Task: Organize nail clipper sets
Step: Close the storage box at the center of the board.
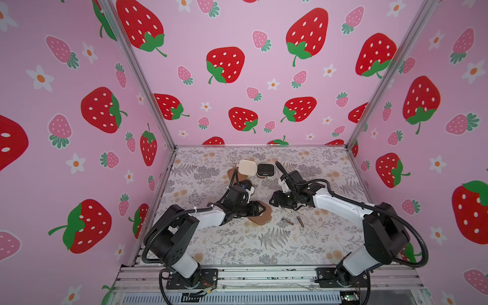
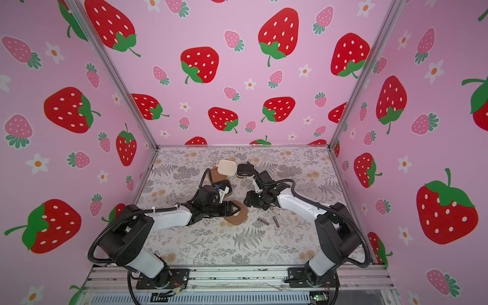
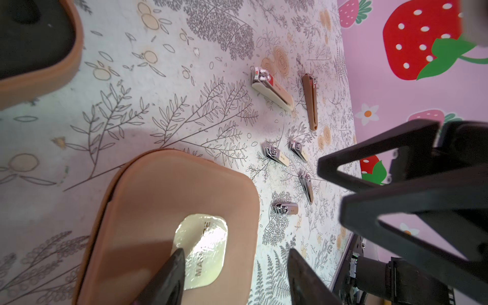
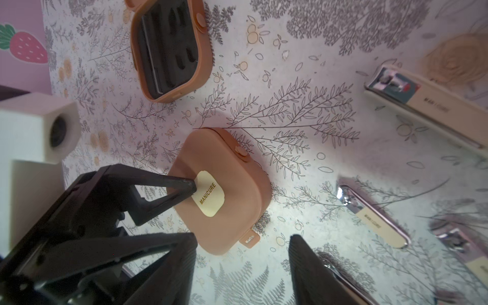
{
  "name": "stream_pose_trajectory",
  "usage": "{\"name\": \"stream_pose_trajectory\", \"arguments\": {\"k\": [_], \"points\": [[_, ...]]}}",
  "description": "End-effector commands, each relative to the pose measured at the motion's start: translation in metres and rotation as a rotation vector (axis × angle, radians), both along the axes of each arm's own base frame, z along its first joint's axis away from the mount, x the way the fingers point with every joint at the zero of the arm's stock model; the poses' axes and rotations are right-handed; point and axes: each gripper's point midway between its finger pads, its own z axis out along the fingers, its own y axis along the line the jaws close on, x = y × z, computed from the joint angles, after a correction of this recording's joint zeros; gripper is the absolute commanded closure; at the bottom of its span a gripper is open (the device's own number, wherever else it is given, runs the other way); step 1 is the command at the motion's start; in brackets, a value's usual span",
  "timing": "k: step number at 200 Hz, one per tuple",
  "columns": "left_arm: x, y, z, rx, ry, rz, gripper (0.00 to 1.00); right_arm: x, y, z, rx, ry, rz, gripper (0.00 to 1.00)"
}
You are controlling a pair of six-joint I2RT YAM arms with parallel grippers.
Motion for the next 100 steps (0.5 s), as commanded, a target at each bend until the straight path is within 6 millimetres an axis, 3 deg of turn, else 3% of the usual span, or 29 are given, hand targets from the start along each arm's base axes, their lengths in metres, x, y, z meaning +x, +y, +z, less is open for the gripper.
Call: {"name": "stream_pose_trajectory", "arguments": {"k": [1,58,100], "points": [[0.007,0.003,0.005,0.049,-0.022,0.018,0.37,-0.006,0.008,-0.018,0.0,0.054,-0.009,0.49],[0.009,0.016,0.005,0.129,-0.03,0.053,0.37,-0.013,0.013,-0.055,-0.062,0.126,-0.014,0.6],[0.013,0.051,0.002,0.326,-0.034,0.145,0.35,-0.015,0.013,-0.066,-0.074,0.14,-0.016,0.66]]}}
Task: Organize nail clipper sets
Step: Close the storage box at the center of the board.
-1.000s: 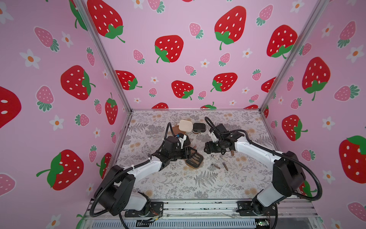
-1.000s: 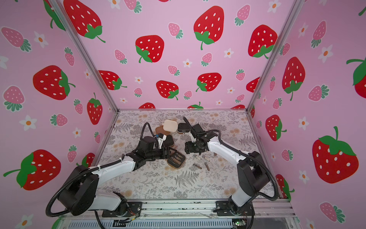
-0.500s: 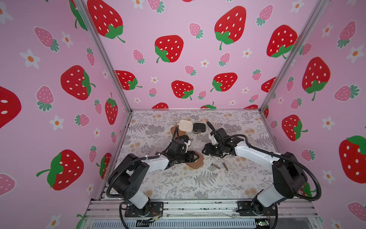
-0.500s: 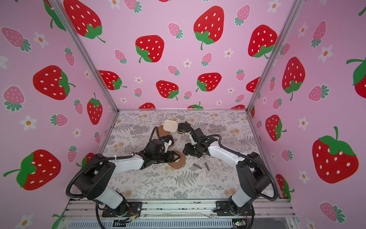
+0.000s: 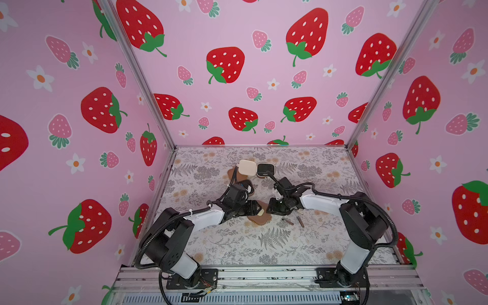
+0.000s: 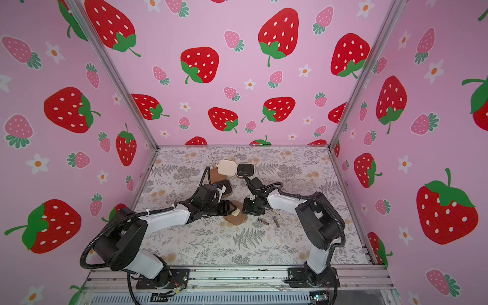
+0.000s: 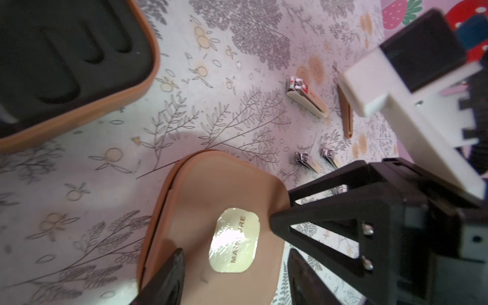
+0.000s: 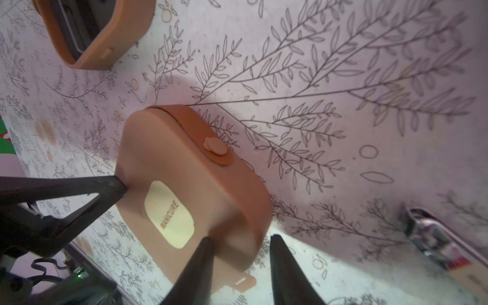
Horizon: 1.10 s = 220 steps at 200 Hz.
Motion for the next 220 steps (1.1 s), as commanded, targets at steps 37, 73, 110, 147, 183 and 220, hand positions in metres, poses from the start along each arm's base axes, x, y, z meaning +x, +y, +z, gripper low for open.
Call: {"name": "stream_pose_trajectory", "arguments": {"k": [37,73,110,147,183,220], "points": [[0.011,0.042,-0.007,0.283,-0.017,0.085,0.35,-0.001,0.001,-0.019,-0.025,0.034,-0.017,0.7],[0.012,0.029,-0.022,0.237,0.017,0.062,0.35,0.002,0.009,-0.022,-0.01,0.039,-0.001,0.71],[0.0,0.031,-0.035,0.232,0.058,0.057,0.35,0.01,0.022,-0.022,0.012,0.033,0.044,0.72],[-0.014,0.045,-0.046,0.272,0.089,0.081,0.36,0.018,0.032,-0.017,0.017,0.011,0.085,0.7],[-0.023,0.061,-0.054,0.335,0.124,0.119,0.39,0.029,0.024,0.008,-0.042,-0.081,0.119,0.58],[-0.029,0.072,-0.056,0.373,0.146,0.15,0.39,0.023,0.011,0.033,-0.07,-0.128,0.126,0.56]]}}
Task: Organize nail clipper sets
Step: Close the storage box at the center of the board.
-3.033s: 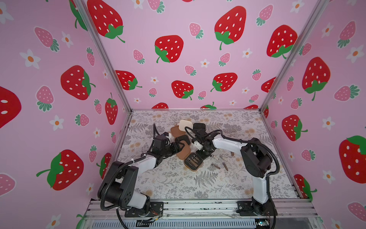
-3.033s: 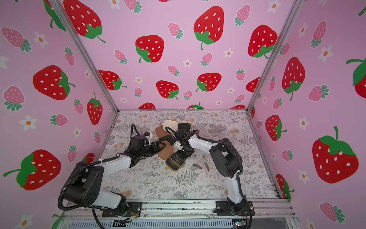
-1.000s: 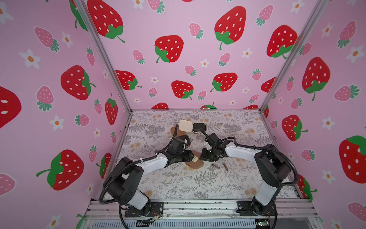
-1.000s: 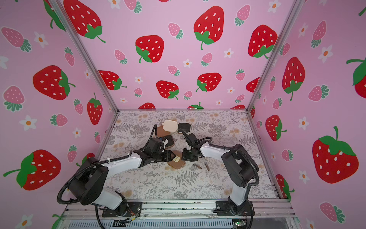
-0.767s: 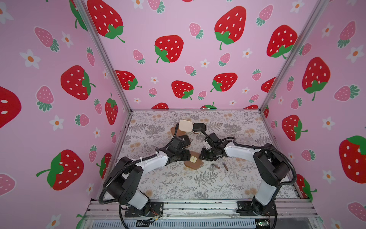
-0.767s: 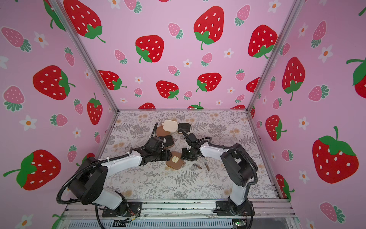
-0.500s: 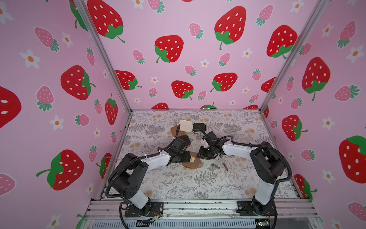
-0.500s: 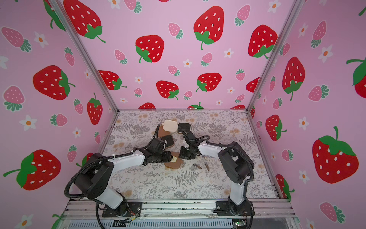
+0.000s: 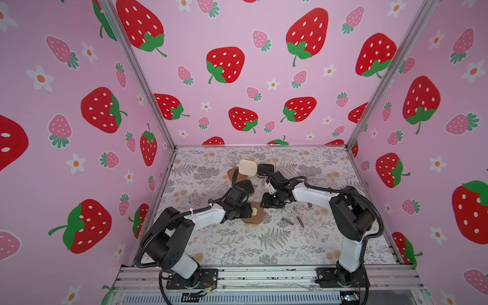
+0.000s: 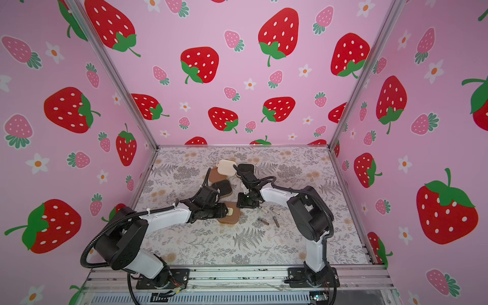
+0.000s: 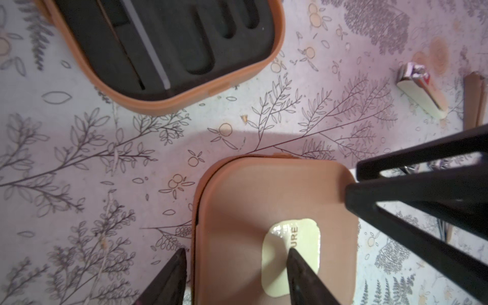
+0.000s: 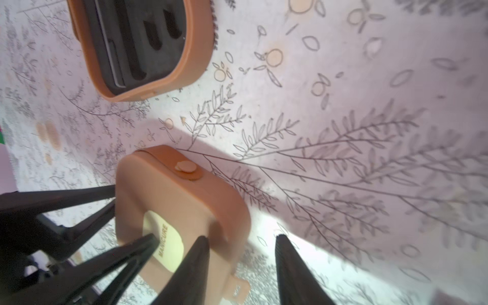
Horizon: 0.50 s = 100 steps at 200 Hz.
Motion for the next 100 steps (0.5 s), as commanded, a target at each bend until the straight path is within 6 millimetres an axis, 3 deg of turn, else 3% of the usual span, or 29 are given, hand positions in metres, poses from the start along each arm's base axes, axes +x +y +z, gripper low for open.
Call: {"name": "stream_pose_trajectory", "arguments": {"k": [1,20,55,100], "points": [[-0.026,0.031,-0.025,0.133,0.097,0.046,0.39,-0.005,-0.012,0.025,-0.039,-0.056,0.014,0.56],[-0.027,0.033,-0.025,0.135,0.1,0.051,0.39,-0.015,-0.01,0.025,-0.009,-0.031,0.017,0.62],[-0.027,0.032,-0.026,0.135,0.108,0.054,0.39,-0.033,0.012,0.018,0.087,0.043,0.032,0.67],[-0.027,0.031,-0.026,0.13,0.109,0.053,0.4,-0.042,0.015,0.002,0.058,0.084,0.025,0.72]]}}
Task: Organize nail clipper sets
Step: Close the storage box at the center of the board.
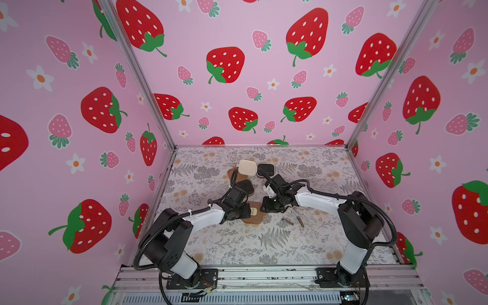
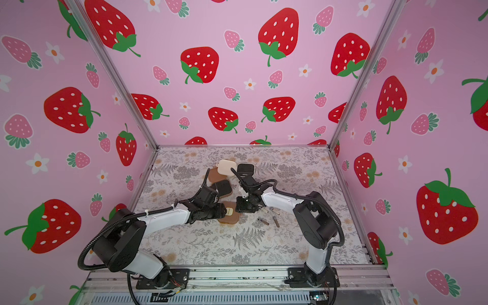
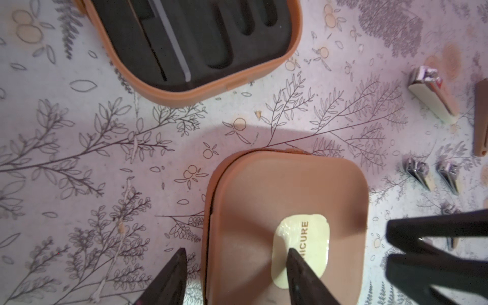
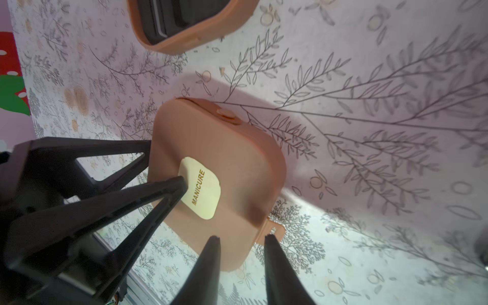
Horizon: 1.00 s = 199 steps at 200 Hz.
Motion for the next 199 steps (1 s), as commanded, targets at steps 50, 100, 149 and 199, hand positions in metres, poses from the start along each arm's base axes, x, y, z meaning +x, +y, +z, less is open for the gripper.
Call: {"name": "stream_pose_trajectory", "arguments": {"k": [50,100,149,199], "points": [[-0.026,0.027,-0.029,0.122,0.107,0.022,0.4,-0.012,-0.01,-0.031,-0.058,0.084,-0.051,0.76],[-0.027,0.026,-0.03,0.118,0.114,0.021,0.4,-0.019,-0.026,-0.047,-0.13,0.103,-0.079,0.75],[-0.026,0.023,-0.028,0.107,0.118,0.015,0.4,-0.014,-0.033,-0.03,-0.177,0.037,-0.078,0.69],[-0.027,0.023,-0.025,0.105,0.118,0.013,0.4,-0.011,-0.03,-0.027,-0.172,0.026,-0.07,0.7]]}}
